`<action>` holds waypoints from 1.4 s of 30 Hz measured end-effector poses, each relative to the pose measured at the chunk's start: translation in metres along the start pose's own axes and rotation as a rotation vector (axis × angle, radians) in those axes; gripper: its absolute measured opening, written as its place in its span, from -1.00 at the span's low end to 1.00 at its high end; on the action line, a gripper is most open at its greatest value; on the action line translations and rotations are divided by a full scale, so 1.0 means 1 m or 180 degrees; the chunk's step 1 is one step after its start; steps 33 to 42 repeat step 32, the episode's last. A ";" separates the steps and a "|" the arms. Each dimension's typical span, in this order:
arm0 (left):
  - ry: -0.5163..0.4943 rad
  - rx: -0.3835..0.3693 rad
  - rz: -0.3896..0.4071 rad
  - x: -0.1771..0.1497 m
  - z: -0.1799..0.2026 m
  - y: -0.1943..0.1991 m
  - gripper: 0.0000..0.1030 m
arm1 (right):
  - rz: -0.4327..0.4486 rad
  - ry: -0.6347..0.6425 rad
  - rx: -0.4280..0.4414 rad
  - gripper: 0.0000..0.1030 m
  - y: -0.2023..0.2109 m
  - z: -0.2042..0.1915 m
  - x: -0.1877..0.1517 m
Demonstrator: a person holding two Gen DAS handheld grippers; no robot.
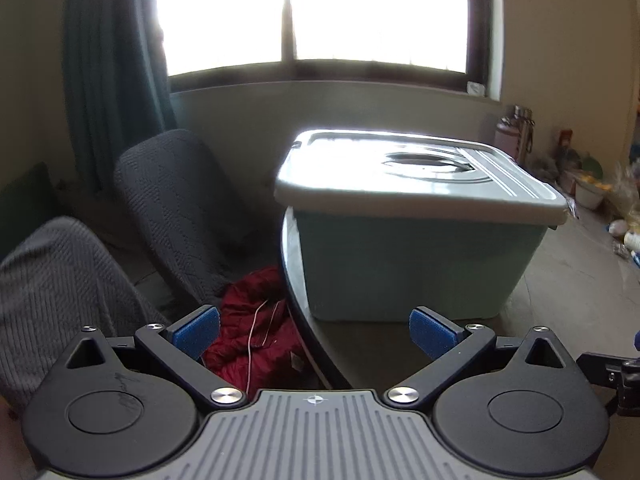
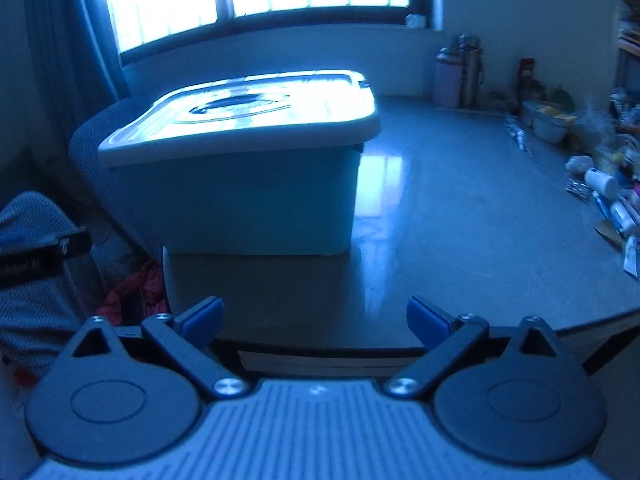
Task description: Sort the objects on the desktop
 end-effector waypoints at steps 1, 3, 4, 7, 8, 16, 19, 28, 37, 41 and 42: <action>0.0051 -0.0014 0.0026 -0.006 0.000 0.003 0.99 | 0.0020 -0.0029 -0.0026 0.92 0.001 -0.001 -0.005; 0.0044 -0.0015 0.0094 -0.018 0.002 0.009 0.99 | 0.0066 -0.0110 -0.0043 0.92 0.003 -0.002 -0.014; -0.0011 0.0012 0.0114 -0.024 0.004 0.011 0.99 | 0.0097 -0.0139 -0.0024 0.92 0.003 -0.003 -0.018; -0.0163 0.0011 0.0078 -0.040 0.011 0.014 0.99 | 0.0233 -0.0003 -0.0055 0.92 0.003 -0.010 -0.027; -0.0201 0.0023 0.0067 -0.045 0.013 0.014 0.99 | 0.0264 0.0010 -0.0073 0.92 0.003 -0.012 -0.029; -0.0181 -0.0042 -0.0024 -0.066 0.009 0.014 0.99 | 0.0356 -0.0027 -0.0034 0.92 0.004 -0.018 -0.040; -0.0130 -0.0056 -0.0030 -0.067 0.006 0.011 0.99 | 0.0367 0.0002 -0.0035 0.92 0.005 -0.022 -0.040; -0.0049 -0.0087 -0.0042 -0.066 0.004 0.003 0.99 | 0.0356 0.0026 -0.0014 0.92 0.005 -0.030 -0.041; -0.0043 -0.0079 -0.0018 -0.065 0.003 0.003 0.99 | 0.0326 0.0042 -0.0030 0.92 0.004 -0.032 -0.043; -0.0043 -0.0079 -0.0018 -0.065 0.003 0.003 0.99 | 0.0326 0.0042 -0.0030 0.92 0.004 -0.032 -0.043; -0.0043 -0.0079 -0.0018 -0.065 0.003 0.003 0.99 | 0.0326 0.0042 -0.0030 0.92 0.004 -0.032 -0.043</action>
Point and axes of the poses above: each gripper's, at about its wrist camera, not at the fingertips, and y roughly against the way its jaws point, z to its right, x to its top, the point moved 6 cm from there along -y, roughly the way its jaws point, and after that the axes turned 1 degree about y, right-handed, at the moved point
